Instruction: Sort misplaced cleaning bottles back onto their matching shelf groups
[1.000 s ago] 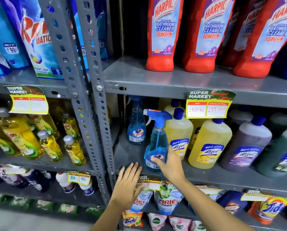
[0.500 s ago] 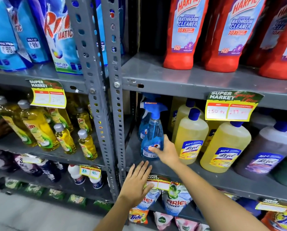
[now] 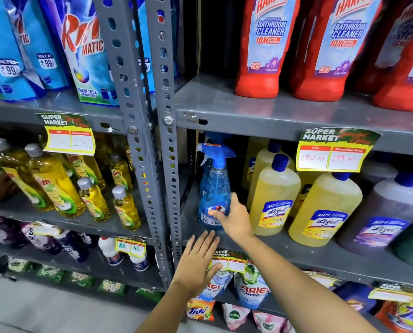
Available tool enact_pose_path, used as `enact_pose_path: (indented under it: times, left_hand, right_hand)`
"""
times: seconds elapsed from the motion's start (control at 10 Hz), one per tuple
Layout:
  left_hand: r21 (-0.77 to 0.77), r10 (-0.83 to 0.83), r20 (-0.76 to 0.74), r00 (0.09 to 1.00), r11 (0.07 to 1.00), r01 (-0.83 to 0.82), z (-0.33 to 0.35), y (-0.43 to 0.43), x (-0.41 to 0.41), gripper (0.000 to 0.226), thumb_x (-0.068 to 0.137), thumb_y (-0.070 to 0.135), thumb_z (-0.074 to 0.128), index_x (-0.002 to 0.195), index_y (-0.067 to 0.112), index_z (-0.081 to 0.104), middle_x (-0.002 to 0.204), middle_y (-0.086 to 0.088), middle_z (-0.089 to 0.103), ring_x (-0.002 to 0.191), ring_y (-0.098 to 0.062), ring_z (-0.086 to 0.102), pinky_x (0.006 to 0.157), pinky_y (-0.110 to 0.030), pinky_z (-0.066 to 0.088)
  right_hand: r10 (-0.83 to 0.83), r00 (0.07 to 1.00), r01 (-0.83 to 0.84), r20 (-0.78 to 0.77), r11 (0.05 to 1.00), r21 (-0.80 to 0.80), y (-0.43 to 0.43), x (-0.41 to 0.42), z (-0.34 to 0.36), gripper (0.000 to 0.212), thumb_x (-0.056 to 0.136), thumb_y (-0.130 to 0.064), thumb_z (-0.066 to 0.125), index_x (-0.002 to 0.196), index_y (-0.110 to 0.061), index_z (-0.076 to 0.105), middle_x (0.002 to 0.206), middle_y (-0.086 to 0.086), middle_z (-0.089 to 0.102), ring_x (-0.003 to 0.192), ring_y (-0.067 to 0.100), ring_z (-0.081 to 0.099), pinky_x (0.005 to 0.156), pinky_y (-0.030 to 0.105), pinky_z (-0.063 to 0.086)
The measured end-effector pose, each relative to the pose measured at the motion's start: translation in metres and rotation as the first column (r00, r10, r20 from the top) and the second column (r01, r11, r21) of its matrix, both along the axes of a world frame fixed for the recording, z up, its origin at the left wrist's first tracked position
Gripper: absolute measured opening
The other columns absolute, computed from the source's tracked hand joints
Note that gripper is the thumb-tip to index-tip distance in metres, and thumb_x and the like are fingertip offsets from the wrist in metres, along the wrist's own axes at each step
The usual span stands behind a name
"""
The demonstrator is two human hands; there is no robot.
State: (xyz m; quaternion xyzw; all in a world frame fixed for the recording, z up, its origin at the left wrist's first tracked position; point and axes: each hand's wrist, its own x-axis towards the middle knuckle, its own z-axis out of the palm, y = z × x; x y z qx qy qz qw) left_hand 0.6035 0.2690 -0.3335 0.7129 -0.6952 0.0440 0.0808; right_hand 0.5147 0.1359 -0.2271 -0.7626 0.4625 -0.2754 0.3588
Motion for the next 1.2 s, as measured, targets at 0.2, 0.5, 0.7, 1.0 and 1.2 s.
enact_pose_path:
  times: [0.2,0.5,0.7,1.0,1.2]
  left_hand:
    - [0.005,-0.01,0.002,1.0,1.0,0.01,0.0012,0.0018,0.0023,0.062,0.103,0.054,0.025,0.151,0.015,0.031,0.156,-0.004,0.03,0.145,-0.021,0.021,0.112,-0.043,0.013]
    - [0.024,0.006,-0.001,1.0,1.0,-0.006,0.0033,0.0027,-0.0003,0.063,0.103,0.054,0.021,0.149,0.013,0.035,0.155,-0.006,0.034,0.144,-0.022,0.025,0.111,-0.045,0.015]
    - [0.056,0.008,0.013,1.0,0.998,-0.008,0.0049,0.0031,0.0004,0.063,0.103,0.053,0.023,0.149,0.012,0.036,0.154,-0.006,0.035,0.144,-0.022,0.025,0.112,-0.045,0.015]
    - [0.067,0.027,0.062,0.998,0.997,-0.032,0.0084,0.0038,-0.0025,0.064,0.103,0.054,0.021,0.148,0.011,0.037,0.153,-0.007,0.036,0.143,-0.023,0.027,0.111,-0.045,0.016]
    - [-0.002,0.013,0.062,0.998,1.0,-0.013,0.0017,0.0027,-0.0005,0.064,0.103,0.054,0.023,0.147,0.011,0.038,0.152,-0.008,0.039,0.144,-0.021,0.019,0.112,-0.044,0.013]
  right_hand:
    - [-0.019,1.0,0.019,-0.019,1.0,-0.016,0.0023,0.0012,-0.0001,0.056,0.077,-0.035,0.08,0.115,-0.014,0.045,0.12,0.009,0.067,0.106,0.025,0.068,0.081,0.039,0.059]
    - [0.027,1.0,-0.027,0.001,0.999,0.023,0.0008,0.0,0.0038,0.054,0.077,-0.029,0.08,0.116,-0.015,0.044,0.125,0.008,0.065,0.111,0.022,0.065,0.085,0.032,0.058]
    - [0.036,0.999,-0.035,-0.022,0.999,0.027,0.0006,0.0004,0.0043,0.057,0.078,-0.032,0.079,0.118,-0.016,0.042,0.125,0.008,0.065,0.11,0.024,0.066,0.087,0.036,0.057]
    - [0.017,0.999,-0.017,-0.038,1.0,0.01,0.0039,-0.0005,0.0031,0.055,0.078,-0.035,0.079,0.114,-0.018,0.041,0.122,0.006,0.066,0.107,0.024,0.067,0.083,0.037,0.058]
    - [0.031,0.999,-0.034,0.043,0.997,0.065,-0.0007,-0.0049,0.0017,0.068,0.078,-0.031,0.079,0.13,-0.017,0.038,0.13,0.005,0.061,0.117,0.022,0.062,0.092,0.036,0.055]
